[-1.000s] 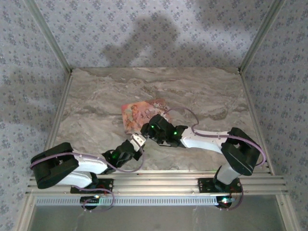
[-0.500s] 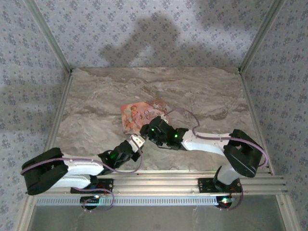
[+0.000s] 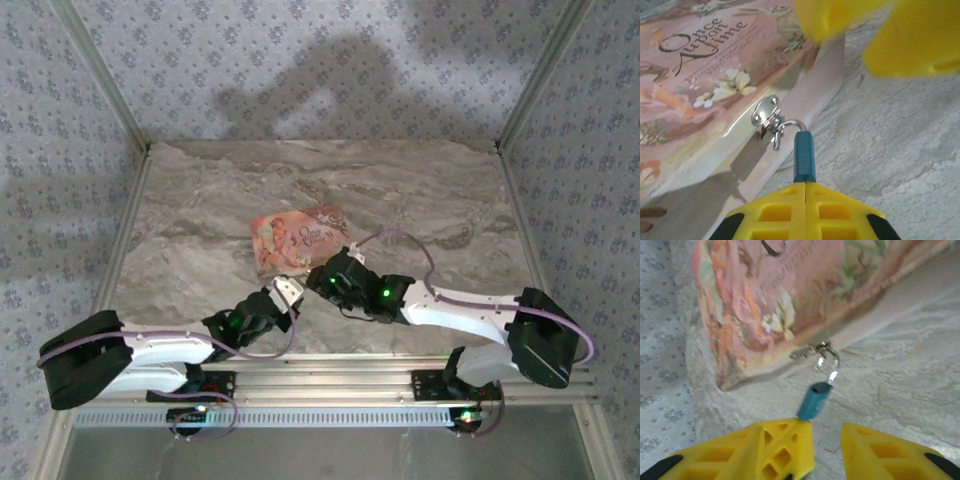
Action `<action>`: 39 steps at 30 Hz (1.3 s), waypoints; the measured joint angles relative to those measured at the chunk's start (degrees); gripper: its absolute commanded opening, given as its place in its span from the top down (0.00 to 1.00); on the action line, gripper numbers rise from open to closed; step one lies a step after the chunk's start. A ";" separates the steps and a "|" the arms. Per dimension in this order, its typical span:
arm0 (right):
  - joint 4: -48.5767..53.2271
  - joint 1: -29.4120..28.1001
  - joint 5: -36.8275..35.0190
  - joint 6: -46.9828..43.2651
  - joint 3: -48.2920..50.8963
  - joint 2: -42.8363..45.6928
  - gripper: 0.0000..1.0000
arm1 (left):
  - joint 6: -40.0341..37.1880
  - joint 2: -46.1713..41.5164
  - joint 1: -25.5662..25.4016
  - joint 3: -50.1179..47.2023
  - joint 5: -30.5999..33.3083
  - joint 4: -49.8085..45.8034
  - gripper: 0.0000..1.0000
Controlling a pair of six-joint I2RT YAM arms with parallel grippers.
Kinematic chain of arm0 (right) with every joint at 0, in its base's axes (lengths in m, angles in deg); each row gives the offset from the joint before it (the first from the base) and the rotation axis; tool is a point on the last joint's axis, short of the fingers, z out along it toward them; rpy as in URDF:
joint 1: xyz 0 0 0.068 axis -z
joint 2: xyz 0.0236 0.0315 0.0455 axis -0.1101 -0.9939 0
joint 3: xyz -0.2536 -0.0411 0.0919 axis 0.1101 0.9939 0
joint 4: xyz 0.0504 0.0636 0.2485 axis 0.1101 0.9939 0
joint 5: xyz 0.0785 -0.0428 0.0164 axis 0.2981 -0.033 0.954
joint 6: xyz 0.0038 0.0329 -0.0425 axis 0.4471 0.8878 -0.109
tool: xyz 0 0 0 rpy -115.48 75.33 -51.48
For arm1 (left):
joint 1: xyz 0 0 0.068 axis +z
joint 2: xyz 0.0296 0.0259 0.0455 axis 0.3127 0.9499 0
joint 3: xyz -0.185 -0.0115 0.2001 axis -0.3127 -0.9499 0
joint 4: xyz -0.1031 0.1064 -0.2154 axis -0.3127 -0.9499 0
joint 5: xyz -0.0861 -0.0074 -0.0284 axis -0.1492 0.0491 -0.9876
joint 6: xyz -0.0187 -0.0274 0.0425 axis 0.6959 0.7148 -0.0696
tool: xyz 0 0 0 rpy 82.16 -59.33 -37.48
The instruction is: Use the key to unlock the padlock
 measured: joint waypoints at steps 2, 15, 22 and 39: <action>-0.26 -0.48 0.04 0.28 0.76 -0.68 0.58 | 0.00 0.00 0.02 0.13 0.00 -0.02 1.00; -5.68 0.26 1.16 1.70 1.40 -5.84 0.50 | -0.42 -1.46 0.02 0.13 0.02 -1.44 1.00; -7.93 1.18 2.49 1.70 0.68 -8.17 0.49 | -0.44 -1.40 0.02 0.15 0.00 -1.42 1.00; -9.55 3.13 7.87 2.45 -2.08 -13.11 0.94 | -1.16 0.52 0.04 0.35 -1.22 -1.51 1.00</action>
